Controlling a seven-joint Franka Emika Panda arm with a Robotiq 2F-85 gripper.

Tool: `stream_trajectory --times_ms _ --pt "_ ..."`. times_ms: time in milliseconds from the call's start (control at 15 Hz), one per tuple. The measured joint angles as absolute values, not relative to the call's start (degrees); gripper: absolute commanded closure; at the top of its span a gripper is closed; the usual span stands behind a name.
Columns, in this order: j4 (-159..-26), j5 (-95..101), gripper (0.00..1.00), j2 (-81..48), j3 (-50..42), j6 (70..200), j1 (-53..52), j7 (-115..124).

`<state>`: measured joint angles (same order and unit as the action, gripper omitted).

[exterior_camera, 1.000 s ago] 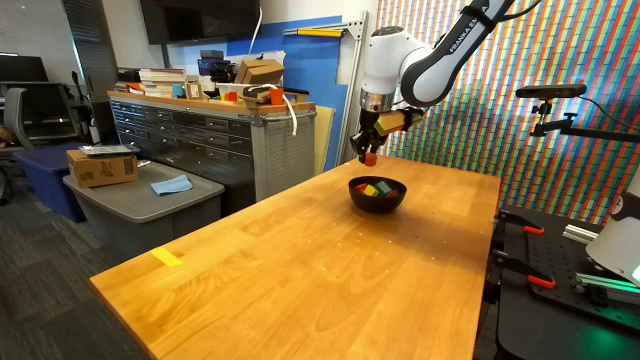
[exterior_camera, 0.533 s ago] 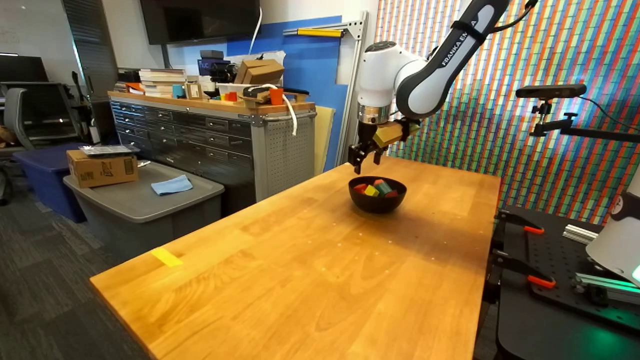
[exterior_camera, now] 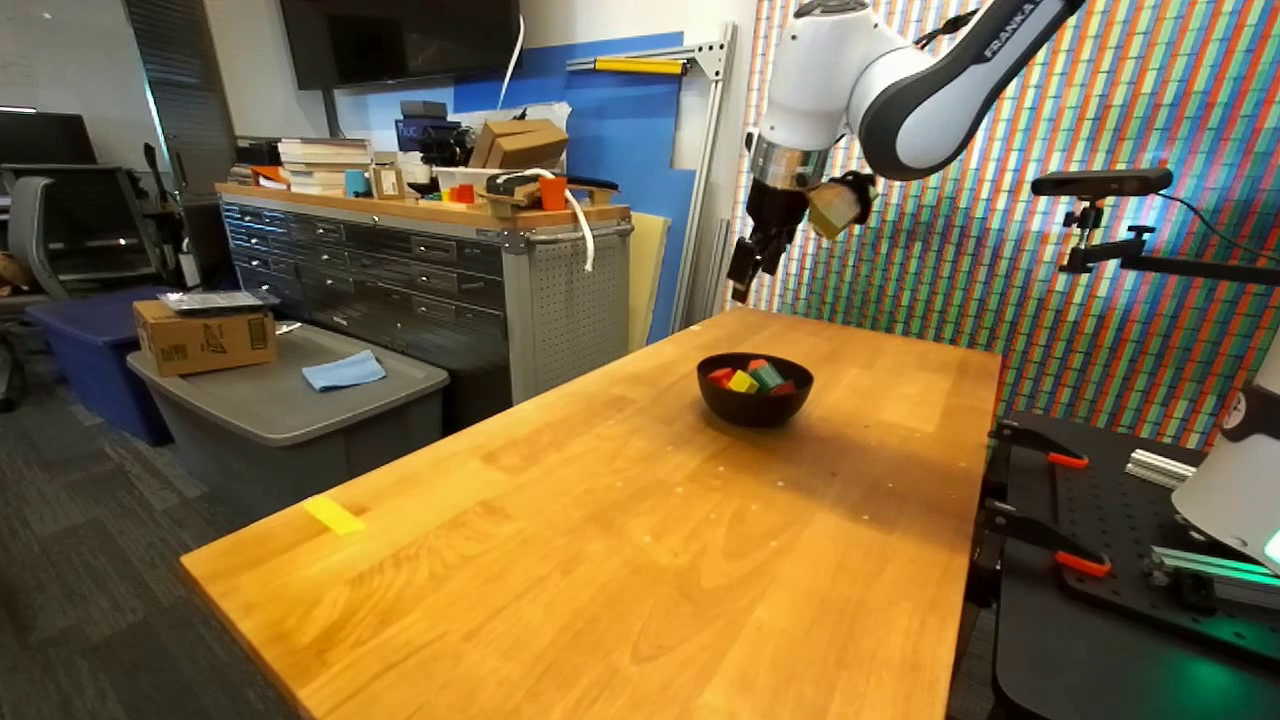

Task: Pick up all the toy blocks from the table and put them in the bowl

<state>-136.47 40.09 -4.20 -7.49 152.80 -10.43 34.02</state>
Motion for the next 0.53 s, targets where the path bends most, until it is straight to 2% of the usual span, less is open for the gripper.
stream_trajectory --times_ms 333,533 --pt "-148.3 43.1 0.0 10.3 -5.6 159.1 -6.5 26.7" --pt "-150.2 43.3 0.0 12.5 -5.5 159.3 -6.3 26.1"
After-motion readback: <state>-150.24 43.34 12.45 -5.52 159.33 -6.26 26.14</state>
